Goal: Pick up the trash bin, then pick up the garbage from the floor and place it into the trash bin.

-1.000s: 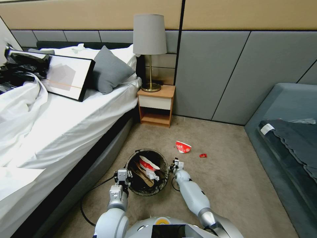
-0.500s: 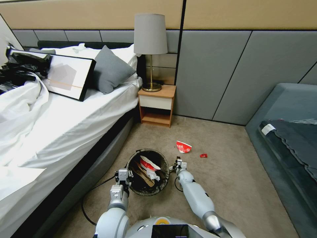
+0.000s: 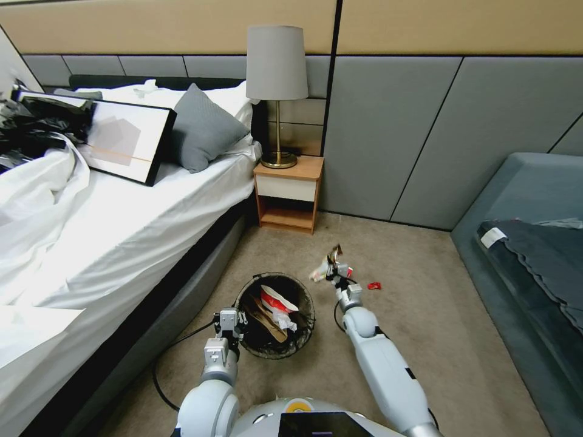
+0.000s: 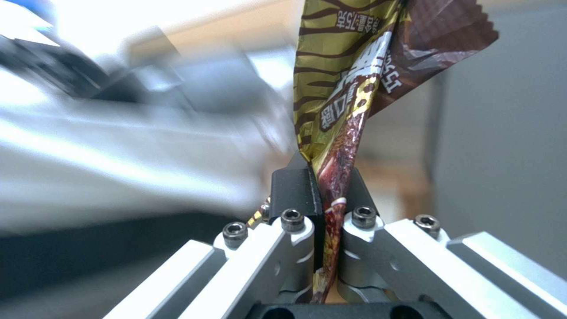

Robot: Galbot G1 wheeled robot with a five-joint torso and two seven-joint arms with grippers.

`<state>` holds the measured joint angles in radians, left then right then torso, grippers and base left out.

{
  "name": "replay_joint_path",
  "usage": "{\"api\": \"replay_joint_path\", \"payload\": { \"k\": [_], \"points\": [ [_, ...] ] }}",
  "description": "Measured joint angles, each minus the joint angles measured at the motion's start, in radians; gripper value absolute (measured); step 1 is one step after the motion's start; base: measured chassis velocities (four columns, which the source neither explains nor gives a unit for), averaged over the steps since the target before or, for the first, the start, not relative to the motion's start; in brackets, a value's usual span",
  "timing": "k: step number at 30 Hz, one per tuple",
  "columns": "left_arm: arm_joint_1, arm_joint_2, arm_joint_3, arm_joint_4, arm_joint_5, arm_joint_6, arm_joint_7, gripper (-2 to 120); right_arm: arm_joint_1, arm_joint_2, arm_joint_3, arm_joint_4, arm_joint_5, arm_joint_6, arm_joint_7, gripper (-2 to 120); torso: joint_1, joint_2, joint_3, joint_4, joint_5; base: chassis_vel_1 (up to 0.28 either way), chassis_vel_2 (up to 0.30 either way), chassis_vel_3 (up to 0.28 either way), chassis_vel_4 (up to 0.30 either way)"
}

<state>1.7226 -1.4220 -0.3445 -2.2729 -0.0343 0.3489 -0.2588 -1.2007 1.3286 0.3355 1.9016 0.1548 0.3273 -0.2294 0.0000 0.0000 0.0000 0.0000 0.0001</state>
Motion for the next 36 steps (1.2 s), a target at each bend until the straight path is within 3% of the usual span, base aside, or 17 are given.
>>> {"api": "replay_joint_path", "payload": {
  "k": [6,17,26,36],
  "points": [
    [-0.003,0.003,0.000,0.003,-0.002,0.000,0.000,2,-0.099,-0.041,-0.031,0.186,-0.002,0.025,-0.036,0,0.000,0.000,0.000,-0.0001,-0.0002,0.000,0.000,0.000,0.000],
    [-0.006,-0.003,0.000,0.003,-0.002,0.001,0.000,2,-0.209,-0.069,-0.093,0.263,-0.049,0.059,-0.074,0,0.000,0.000,0.000,0.0000,-0.0001,0.000,0.000,0.000,0.000],
    [-0.007,-0.002,0.005,0.011,-0.002,0.000,0.001,2,-0.275,-0.076,-0.134,0.163,-0.112,0.120,-0.082,0,0.000,0.000,0.000,-0.0001,-0.0001,0.000,0.000,0.000,0.000],
    [0.000,-0.001,0.014,0.001,0.000,0.000,0.002,2,-0.213,-0.039,-0.145,0.004,-0.111,0.113,-0.068,0,0.000,0.000,0.000,0.0000,-0.0001,0.000,0.000,0.000,0.000]
  ]
}}
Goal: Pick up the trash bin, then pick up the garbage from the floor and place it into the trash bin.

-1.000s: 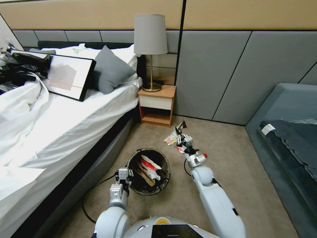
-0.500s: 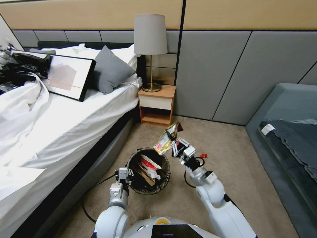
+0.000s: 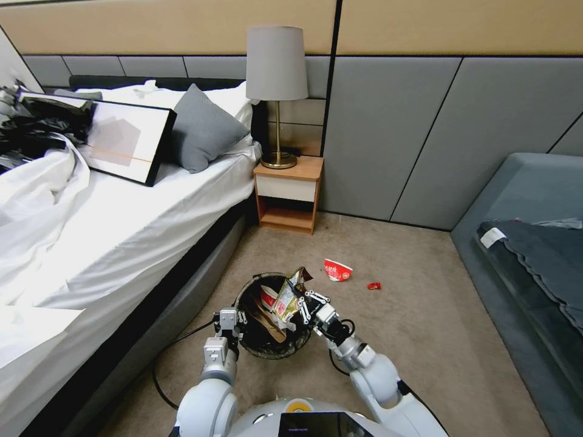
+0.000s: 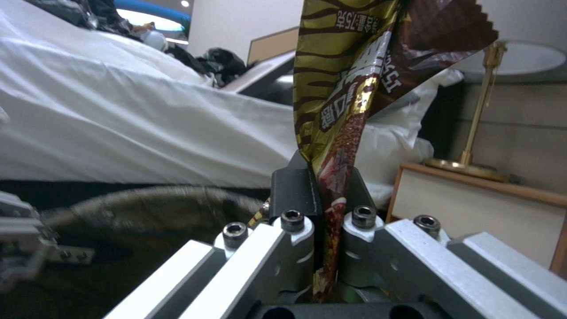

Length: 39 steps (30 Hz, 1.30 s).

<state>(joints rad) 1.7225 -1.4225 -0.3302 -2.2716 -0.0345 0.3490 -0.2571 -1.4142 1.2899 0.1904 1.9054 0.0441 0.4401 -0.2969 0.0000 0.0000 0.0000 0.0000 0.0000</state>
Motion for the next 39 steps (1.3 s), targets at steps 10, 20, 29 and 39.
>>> {"api": "replay_joint_path", "payload": {
  "k": [10,20,29,39],
  "points": [
    [0.008,-0.005,0.016,-0.007,0.008,0.000,0.000,2,0.022,0.019,-0.034,-0.089,-0.002,-0.008,0.016,0,0.000,0.000,0.000,-0.0001,0.0000,0.000,0.000,0.000,0.000],
    [0.011,-0.008,0.018,-0.014,0.011,-0.001,0.000,2,0.033,0.033,-0.071,-0.129,-0.021,-0.042,0.034,3,0.000,0.000,0.000,-0.0001,0.0000,0.000,0.000,0.000,0.000],
    [0.006,-0.011,0.019,-0.014,0.011,-0.001,0.001,2,0.024,0.035,-0.078,-0.125,-0.031,-0.049,0.045,40,0.000,0.000,0.000,0.0000,0.0000,0.000,0.000,0.000,0.000],
    [0.000,-0.008,0.019,-0.012,0.009,0.000,0.002,2,0.021,0.030,-0.072,-0.115,-0.031,-0.052,0.052,75,0.000,0.000,0.000,0.0000,0.0000,0.000,0.000,0.000,0.000]
  ]
}}
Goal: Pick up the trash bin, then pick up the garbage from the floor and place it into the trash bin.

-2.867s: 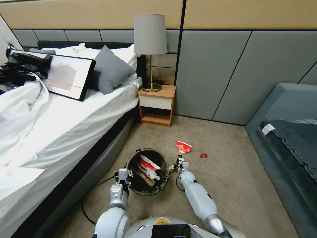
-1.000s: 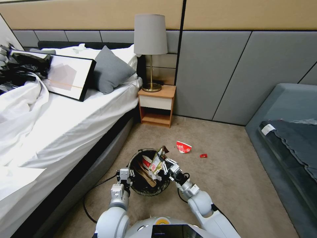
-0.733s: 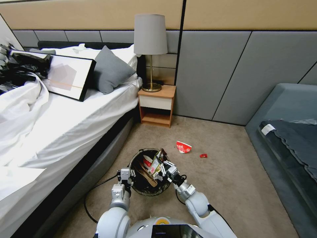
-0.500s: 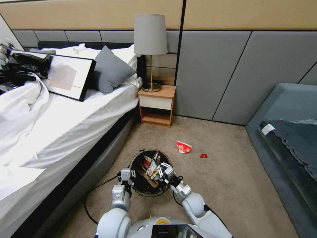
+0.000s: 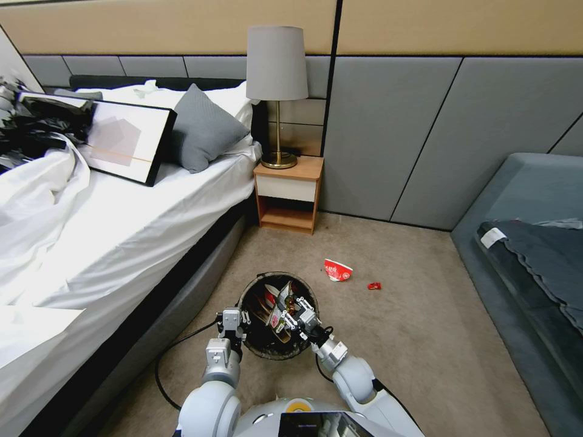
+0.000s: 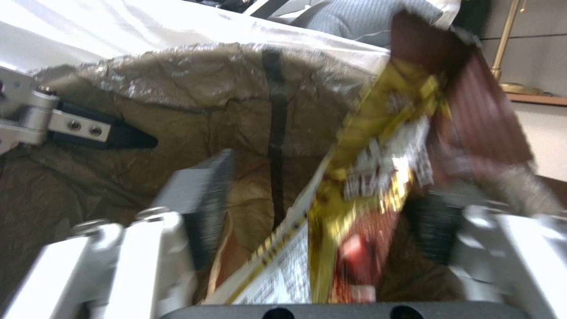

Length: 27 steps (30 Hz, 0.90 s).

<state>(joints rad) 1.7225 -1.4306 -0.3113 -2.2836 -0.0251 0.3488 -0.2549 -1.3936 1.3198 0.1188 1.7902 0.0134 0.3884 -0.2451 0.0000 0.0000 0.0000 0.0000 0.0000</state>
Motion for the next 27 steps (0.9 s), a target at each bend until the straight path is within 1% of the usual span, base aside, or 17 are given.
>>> {"api": "replay_joint_path", "payload": {
  "k": [1,2,4,5,6,7,8,10,13,14,16,17,20,21,24,26,27],
  "points": [
    [-0.001,0.000,0.000,0.000,0.000,0.000,0.000,2,0.000,0.000,0.000,0.000,0.000,0.000,0.000,80,0.000,0.000,0.000,0.0000,0.0001,0.000,0.000,0.000,0.000],
    [-0.001,0.000,0.000,0.000,0.000,0.000,0.000,2,0.000,0.000,0.000,0.000,0.000,0.000,0.000,80,0.000,0.000,0.000,0.0000,0.0001,0.000,0.000,0.000,0.000],
    [-0.002,-0.001,0.000,0.001,0.000,0.001,0.001,2,0.000,0.000,0.000,0.004,0.000,0.000,0.001,89,0.000,0.000,0.000,0.0000,0.0000,0.000,0.000,0.000,0.000],
    [-0.002,-0.001,0.000,0.002,-0.001,0.001,0.001,2,0.000,0.000,0.000,0.006,0.000,0.000,0.002,92,0.000,0.000,0.000,0.0000,0.0000,0.000,0.000,0.000,0.000],
    [-0.002,-0.001,0.000,0.002,-0.001,0.001,0.001,2,0.000,0.000,0.000,0.006,0.000,0.000,0.002,92,0.000,0.000,0.000,0.0000,0.0000,0.000,0.000,0.000,0.000],
    [-0.003,-0.001,0.000,0.003,-0.001,0.001,0.001,2,-0.001,0.000,0.001,0.015,0.000,0.000,0.003,98,0.000,0.000,0.000,0.0000,0.0000,0.000,0.000,0.000,0.000],
    [-0.004,-0.001,-0.001,0.004,-0.001,0.001,0.001,2,-0.003,0.000,0.003,0.027,0.000,0.000,0.004,99,0.000,0.000,0.000,0.0000,0.0000,0.000,0.000,0.000,0.000],
    [-0.004,-0.001,-0.001,0.005,-0.001,0.001,0.001,2,-0.005,-0.001,0.005,0.036,0.000,0.000,0.004,100,0.000,0.000,0.000,0.0000,0.0000,0.000,0.000,0.000,0.000],
    [-0.010,-0.002,-0.001,0.013,-0.002,0.002,0.001,2,-0.020,-0.005,0.019,0.091,-0.001,0.000,0.004,100,0.000,0.000,0.000,0.0000,0.0001,0.000,0.000,0.000,0.000],
    [-0.010,-0.002,-0.001,0.013,-0.002,0.002,0.001,2,-0.020,-0.005,0.019,0.091,-0.001,0.000,0.004,100,0.000,0.000,0.000,0.0000,0.0001,0.000,0.000,0.000,0.000],
    [-0.014,-0.002,0.000,0.018,-0.002,0.003,0.001,2,-0.032,-0.010,0.037,0.151,-0.008,0.001,0.005,100,0.000,0.000,0.000,-0.0001,0.0001,0.000,0.000,0.000,0.000],
    [-0.014,-0.002,0.000,0.018,-0.002,0.003,0.001,2,-0.032,-0.010,0.037,0.151,-0.008,0.001,0.005,100,0.000,0.000,0.000,-0.0001,0.0001,0.000,0.000,0.000,0.000],
    [-0.015,-0.001,0.004,0.021,-0.002,0.004,0.002,2,-0.030,-0.018,0.065,0.246,-0.009,-0.007,0.026,100,0.000,0.000,0.000,-0.0001,0.0001,0.000,0.000,0.000,0.000],
    [-0.015,-0.001,0.004,0.021,-0.002,0.004,0.002,2,-0.030,-0.018,0.065,0.246,-0.009,-0.007,0.026,100,0.000,0.000,0.000,-0.0001,0.0001,0.000,0.000,0.000,0.000],
    [-0.015,0.002,0.004,0.024,-0.002,0.005,0.002,2,-0.017,-0.019,0.112,0.353,0.000,-0.038,0.064,100,0.000,0.000,0.000,0.0000,0.0001,0.000,0.000,0.000,0.000],
    [-0.015,0.002,0.003,0.024,-0.002,0.005,0.002,2,-0.016,-0.019,0.122,0.371,0.001,-0.044,0.076,100,0.000,0.000,0.000,0.0000,0.0000,0.000,0.000,0.000,0.000],
    [-0.016,0.004,0.003,0.024,-0.002,0.005,0.002,2,-0.023,-0.014,0.154,0.419,0.001,-0.058,0.125,100,0.000,0.000,0.000,0.0002,0.0001,0.000,0.000,0.000,0.000]
  ]
}}
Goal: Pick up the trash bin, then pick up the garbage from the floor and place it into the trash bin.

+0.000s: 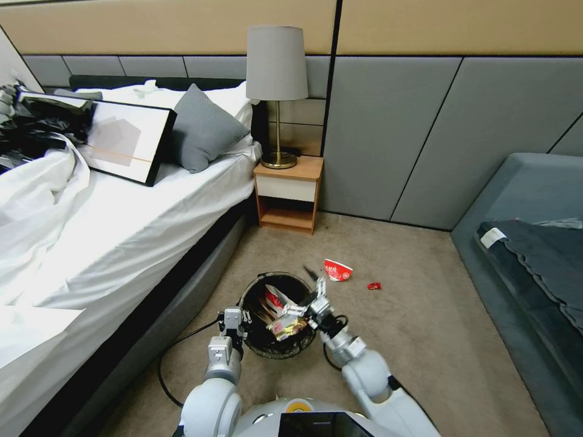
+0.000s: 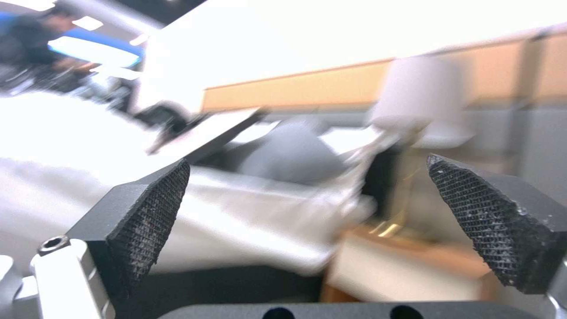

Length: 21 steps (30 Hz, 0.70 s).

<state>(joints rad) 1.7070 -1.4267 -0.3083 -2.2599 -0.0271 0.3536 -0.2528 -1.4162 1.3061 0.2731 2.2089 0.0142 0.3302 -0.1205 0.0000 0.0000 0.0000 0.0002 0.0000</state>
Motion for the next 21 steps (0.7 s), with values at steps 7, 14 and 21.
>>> {"api": "replay_joint_path", "payload": {
  "k": [7,14,21],
  "points": [
    [-0.001,0.001,-0.001,-0.002,0.000,0.002,0.000,2,-0.059,0.044,0.080,0.067,0.005,-0.032,0.186,100,0.000,0.000,0.000,-0.0004,0.0000,0.000,0.000,0.000,0.000],
    [-0.005,-0.001,-0.005,-0.008,-0.004,0.002,0.000,2,-0.166,0.126,0.206,0.060,0.025,0.058,0.199,100,0.000,0.000,0.000,-0.0004,0.0000,0.000,0.000,0.000,0.000],
    [0.002,-0.002,-0.012,-0.016,-0.005,0.001,0.000,2,-0.218,0.167,0.295,0.016,0.061,0.143,0.202,100,0.000,0.000,0.000,-0.0002,0.0000,0.000,0.000,0.000,0.000]
  ]
}}
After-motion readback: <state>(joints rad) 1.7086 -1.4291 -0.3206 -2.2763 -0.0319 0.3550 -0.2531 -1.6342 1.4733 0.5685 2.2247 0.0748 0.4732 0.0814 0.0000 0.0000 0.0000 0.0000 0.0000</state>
